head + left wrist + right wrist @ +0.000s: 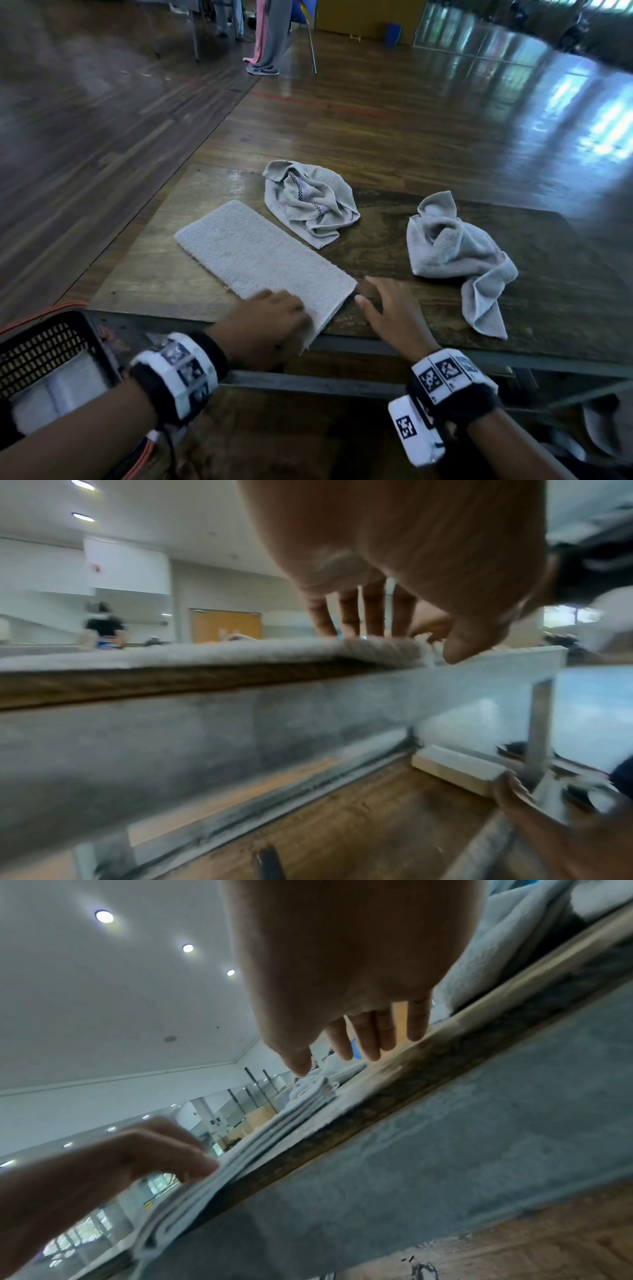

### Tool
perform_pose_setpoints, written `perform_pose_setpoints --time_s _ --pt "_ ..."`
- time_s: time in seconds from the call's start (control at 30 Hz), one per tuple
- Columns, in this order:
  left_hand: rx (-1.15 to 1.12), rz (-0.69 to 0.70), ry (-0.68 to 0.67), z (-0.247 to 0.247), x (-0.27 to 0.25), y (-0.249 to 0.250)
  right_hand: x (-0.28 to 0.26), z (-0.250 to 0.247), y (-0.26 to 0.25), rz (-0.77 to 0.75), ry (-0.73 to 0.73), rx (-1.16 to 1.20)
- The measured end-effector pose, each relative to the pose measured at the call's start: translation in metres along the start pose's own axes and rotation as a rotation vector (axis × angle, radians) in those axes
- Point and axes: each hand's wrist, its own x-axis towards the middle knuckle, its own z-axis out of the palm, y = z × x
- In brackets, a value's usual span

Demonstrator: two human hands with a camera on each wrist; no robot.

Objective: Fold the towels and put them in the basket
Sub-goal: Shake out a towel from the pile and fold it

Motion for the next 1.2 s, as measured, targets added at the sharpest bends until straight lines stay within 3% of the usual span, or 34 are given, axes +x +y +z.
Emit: perform_pose_setpoints --time_s 0.07,0.23,0.33,0.57,0.67,0.77,0.87,0.93,1.03,1.1,1.2 --pt "0.049 0.069 -0.066 0.011 0.0 0.02 0.012 0.004 0.003 0.095 -0.055 -0.054" --pt "-0.029 0.1 0.14 0.016 0.006 0.013 0.025 0.022 -0.005 0.08 -0.052 -0.182" --pt "-0.159 0.129 0.146 0.013 0.007 0.005 0.023 0.028 -0.006 0.08 -0.021 -0.221" --pt "-0.286 0.144 0.164 0.008 0.001 0.011 0.028 0.021 -0.011 0.166 0.002 -0.024" --pt "-0.306 0.146 0.232 -0.003 0.007 0.025 0.032 0.011 -0.016 0.213 -0.031 0.031" --pt "-0.393 0.05 0.432 -0.023 0.016 0.036 0.031 -0.011 -0.014 0.221 -0.084 0.198" --pt "-0.595 -0.11 0.639 -0.049 0.02 0.046 0.019 -0.046 -0.016 0.116 -0.025 0.596" --pt "-0.775 -0.213 0.71 -0.065 0.017 0.057 0.008 -0.071 -0.015 -0.017 0.0 0.863" --pt "-1.1 -0.373 0.721 -0.077 0.01 0.074 -0.014 -0.098 -0.006 -0.145 -0.105 1.236" --pt "-1.296 -0.447 0.692 -0.078 0.009 0.077 -0.022 -0.103 0.003 -0.156 -0.151 1.253" --pt "-1.413 -0.558 0.666 -0.071 0.008 0.071 -0.02 -0.097 0.007 -0.117 -0.079 1.007"
